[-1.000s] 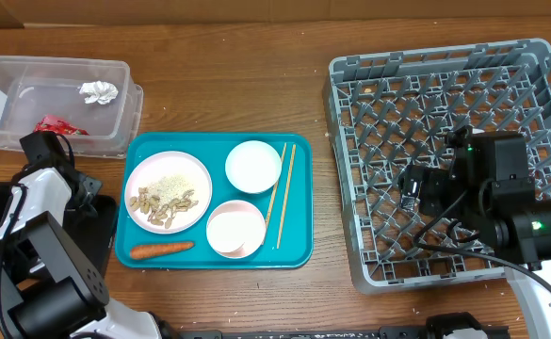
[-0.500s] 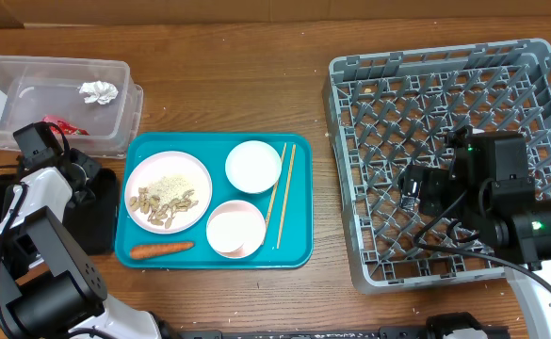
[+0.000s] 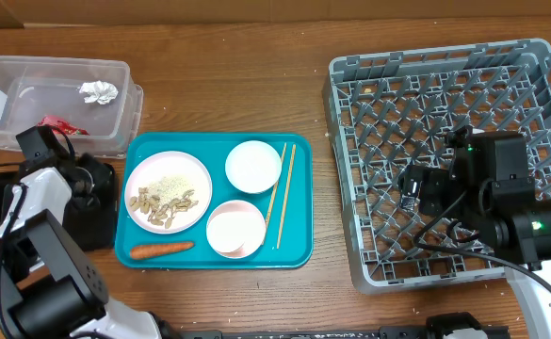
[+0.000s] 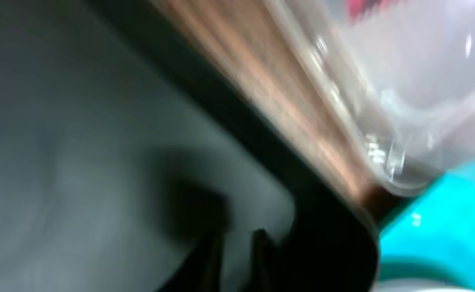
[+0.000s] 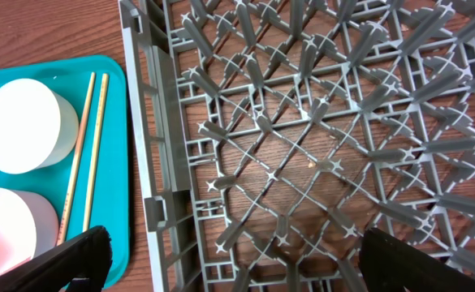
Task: Sort waste into correct bins and load items into the dishwasher
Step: 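Move the left gripper to the pink-rimmed bowl and grasp its rim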
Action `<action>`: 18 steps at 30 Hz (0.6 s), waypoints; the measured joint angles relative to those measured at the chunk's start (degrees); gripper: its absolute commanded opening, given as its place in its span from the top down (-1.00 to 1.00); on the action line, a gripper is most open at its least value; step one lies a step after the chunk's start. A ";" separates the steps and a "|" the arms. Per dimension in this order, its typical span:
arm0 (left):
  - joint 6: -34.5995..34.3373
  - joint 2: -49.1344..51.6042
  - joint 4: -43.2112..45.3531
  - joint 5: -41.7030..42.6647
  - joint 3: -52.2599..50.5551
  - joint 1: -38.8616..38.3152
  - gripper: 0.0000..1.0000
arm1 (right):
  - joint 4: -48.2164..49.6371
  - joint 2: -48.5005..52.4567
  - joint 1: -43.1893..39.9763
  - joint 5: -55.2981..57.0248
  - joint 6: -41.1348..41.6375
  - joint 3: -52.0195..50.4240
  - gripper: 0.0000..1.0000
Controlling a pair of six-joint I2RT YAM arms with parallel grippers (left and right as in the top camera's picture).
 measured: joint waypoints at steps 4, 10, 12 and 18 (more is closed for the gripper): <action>1.25 -5.81 -5.77 0.61 0.04 -0.13 0.39 | 0.04 0.00 0.00 0.00 0.02 0.00 -1.00; 3.06 -18.16 -15.02 2.43 0.76 -3.34 0.26 | 0.57 -0.02 0.00 0.00 0.02 0.00 -1.00; 4.24 -20.94 -18.84 3.19 0.96 -6.08 0.21 | 1.05 -0.02 0.00 0.00 0.02 0.00 -1.00; 7.34 -22.88 -29.94 4.42 1.11 -19.15 0.14 | 1.44 -0.02 0.00 -0.02 0.04 0.00 -1.00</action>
